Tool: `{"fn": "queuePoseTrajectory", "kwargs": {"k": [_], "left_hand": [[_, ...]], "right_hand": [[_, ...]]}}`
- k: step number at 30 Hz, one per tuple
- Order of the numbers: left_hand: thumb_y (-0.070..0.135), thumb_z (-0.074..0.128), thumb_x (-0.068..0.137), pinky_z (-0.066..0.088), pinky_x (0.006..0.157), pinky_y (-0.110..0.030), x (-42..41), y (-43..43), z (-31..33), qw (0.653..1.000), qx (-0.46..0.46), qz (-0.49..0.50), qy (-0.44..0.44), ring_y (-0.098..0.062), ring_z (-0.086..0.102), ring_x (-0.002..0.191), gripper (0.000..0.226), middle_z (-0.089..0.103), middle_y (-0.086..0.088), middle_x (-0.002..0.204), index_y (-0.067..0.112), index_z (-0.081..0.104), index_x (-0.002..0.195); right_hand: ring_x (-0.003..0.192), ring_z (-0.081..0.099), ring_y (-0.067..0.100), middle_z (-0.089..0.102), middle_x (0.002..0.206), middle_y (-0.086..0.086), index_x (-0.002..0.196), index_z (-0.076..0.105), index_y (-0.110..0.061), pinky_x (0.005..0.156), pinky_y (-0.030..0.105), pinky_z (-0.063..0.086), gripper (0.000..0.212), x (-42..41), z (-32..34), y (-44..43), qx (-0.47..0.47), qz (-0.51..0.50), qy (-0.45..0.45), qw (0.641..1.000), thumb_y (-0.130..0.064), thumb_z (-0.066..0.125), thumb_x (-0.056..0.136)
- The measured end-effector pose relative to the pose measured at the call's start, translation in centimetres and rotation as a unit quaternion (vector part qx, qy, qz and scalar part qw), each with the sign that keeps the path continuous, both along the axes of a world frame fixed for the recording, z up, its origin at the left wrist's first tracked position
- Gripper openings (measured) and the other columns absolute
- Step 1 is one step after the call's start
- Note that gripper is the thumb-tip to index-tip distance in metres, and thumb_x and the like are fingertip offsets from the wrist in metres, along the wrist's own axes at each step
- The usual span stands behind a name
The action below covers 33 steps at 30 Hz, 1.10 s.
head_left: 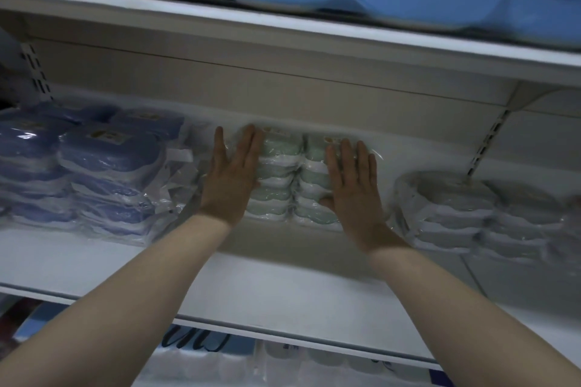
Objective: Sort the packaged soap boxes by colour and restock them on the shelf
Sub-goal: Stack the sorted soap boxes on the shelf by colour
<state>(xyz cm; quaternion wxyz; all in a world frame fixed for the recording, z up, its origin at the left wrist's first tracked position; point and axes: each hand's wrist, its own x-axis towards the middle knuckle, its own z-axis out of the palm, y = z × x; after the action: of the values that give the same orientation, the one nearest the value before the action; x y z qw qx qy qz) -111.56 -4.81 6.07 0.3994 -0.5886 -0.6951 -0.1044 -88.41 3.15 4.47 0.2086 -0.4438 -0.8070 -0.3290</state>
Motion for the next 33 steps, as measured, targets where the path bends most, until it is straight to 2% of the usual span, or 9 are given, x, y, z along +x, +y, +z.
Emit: {"fn": "queuePoseTrajectory", "kwargs": {"k": [5, 9, 12, 14, 16, 20, 24, 29, 33], "left_hand": [[0.042, 0.067, 0.082, 0.005, 0.116, -0.061, -0.2, 0.0, 0.0, 0.997, -0.055, -0.01, -0.053, -0.049, -0.003, 0.144, 0.103, 0.003, -0.011, 0.162, 0.008, 0.002, 0.154], [0.021, 0.076, 0.078, 0.015, 0.117, -0.049, 0.0, -0.8, 0.3, 0.995, -0.059, -0.027, -0.074, -0.04, 0.019, 0.144, 0.098, 0.019, -0.019, 0.158, 0.002, 0.015, 0.151], [0.021, 0.06, 0.091, 0.001, 0.119, -0.041, 0.1, -2.1, 0.7, 0.99, -0.092, -0.049, -0.094, -0.033, 0.0, 0.148, 0.091, -0.004, -0.013, 0.161, 0.006, -0.007, 0.152], [0.026, 0.056, 0.094, -0.002, 0.119, -0.04, 0.1, -3.4, 1.1, 0.988, -0.113, -0.053, -0.088, -0.032, -0.005, 0.148, 0.09, -0.009, -0.011, 0.161, 0.008, -0.011, 0.151], [0.029, 0.068, 0.085, 0.01, 0.119, -0.044, 0.0, -5.3, 1.5, 0.988, -0.115, -0.08, -0.066, -0.036, 0.01, 0.147, 0.095, 0.008, -0.017, 0.16, 0.004, 0.007, 0.153], [0.025, 0.091, 0.053, 0.046, 0.099, -0.049, -0.1, -8.5, 2.2, 0.988, -0.084, -0.12, -0.05, -0.041, 0.051, 0.125, 0.093, 0.052, -0.022, 0.136, -0.001, 0.052, 0.133], [0.02, 0.084, 0.061, 0.05, 0.089, -0.045, 0.7, -12.8, 3.1, 0.988, -0.048, -0.14, -0.036, -0.04, 0.057, 0.115, 0.072, 0.06, -0.019, 0.125, 0.003, 0.058, 0.126], [0.027, 0.081, 0.071, 0.044, 0.1, -0.045, 0.1, -18.3, 3.0, 0.991, -0.036, -0.125, -0.043, -0.038, 0.053, 0.119, 0.068, 0.056, -0.017, 0.13, 0.006, 0.054, 0.13], [0.017, 0.074, 0.073, 0.04, 0.103, -0.048, -1.3, -23.0, 2.5, 0.993, -0.032, -0.105, -0.053, -0.039, 0.05, 0.122, 0.064, 0.054, -0.019, 0.131, 0.005, 0.052, 0.132]], "right_hand": [[0.14, 0.029, 0.049, 0.032, 0.154, 0.022, 0.152, 0.024, -0.008, 0.111, 0.061, 0.03, 0.123, 0.1, 0.7, -0.8, -0.027, -0.021, -0.001, 0.999, -0.047, 0.088, 0.056], [0.137, 0.036, 0.047, 0.038, 0.151, 0.022, 0.15, 0.034, -0.007, 0.11, 0.059, 0.03, 0.116, 0.3, 1.9, -2.6, -0.042, -0.022, -0.005, 0.999, -0.046, 0.09, 0.055], [0.136, 0.04, 0.046, 0.041, 0.149, 0.023, 0.148, 0.04, -0.006, 0.108, 0.058, 0.033, 0.106, 0.1, 2.8, -4.3, -0.041, -0.021, 0.01, 0.999, -0.041, 0.088, 0.061], [0.143, 0.027, 0.043, 0.028, 0.157, 0.02, 0.154, 0.025, -0.008, 0.115, 0.054, 0.024, 0.099, -0.1, 3.5, -6.0, -0.053, -0.026, -0.001, 0.998, -0.043, 0.078, 0.077], [0.148, 0.015, 0.04, 0.015, 0.162, 0.017, 0.156, 0.011, -0.01, 0.119, 0.05, 0.015, 0.092, 0.0, 4.0, -8.0, -0.087, -0.037, -0.017, 0.995, -0.044, 0.064, 0.089], [0.131, 0.046, 0.045, 0.049, 0.141, 0.024, 0.144, 0.045, -0.002, 0.106, 0.055, 0.039, 0.091, 0.3, 4.7, -11.4, -0.069, -0.002, -0.015, 0.998, -0.036, 0.084, 0.07], [0.129, 0.047, 0.043, 0.053, 0.136, 0.022, 0.143, 0.046, -0.003, 0.105, 0.051, 0.04, 0.084, 0.4, 6.2, -15.0, -0.048, 0.018, -0.025, 0.998, -0.041, 0.078, 0.074], [0.123, 0.05, 0.042, 0.054, 0.131, 0.021, 0.141, 0.045, -0.004, 0.102, 0.05, 0.041, 0.077, 0.1, 6.7, -18.5, -0.014, 0.079, -0.029, 0.996, -0.04, 0.072, 0.079], [0.132, 0.043, 0.044, 0.048, 0.14, 0.024, 0.146, 0.038, -0.002, 0.109, 0.053, 0.034, 0.077, -1.4, 6.3, -21.1, -0.017, 0.128, -0.024, 0.991, -0.038, 0.068, 0.085]]}}
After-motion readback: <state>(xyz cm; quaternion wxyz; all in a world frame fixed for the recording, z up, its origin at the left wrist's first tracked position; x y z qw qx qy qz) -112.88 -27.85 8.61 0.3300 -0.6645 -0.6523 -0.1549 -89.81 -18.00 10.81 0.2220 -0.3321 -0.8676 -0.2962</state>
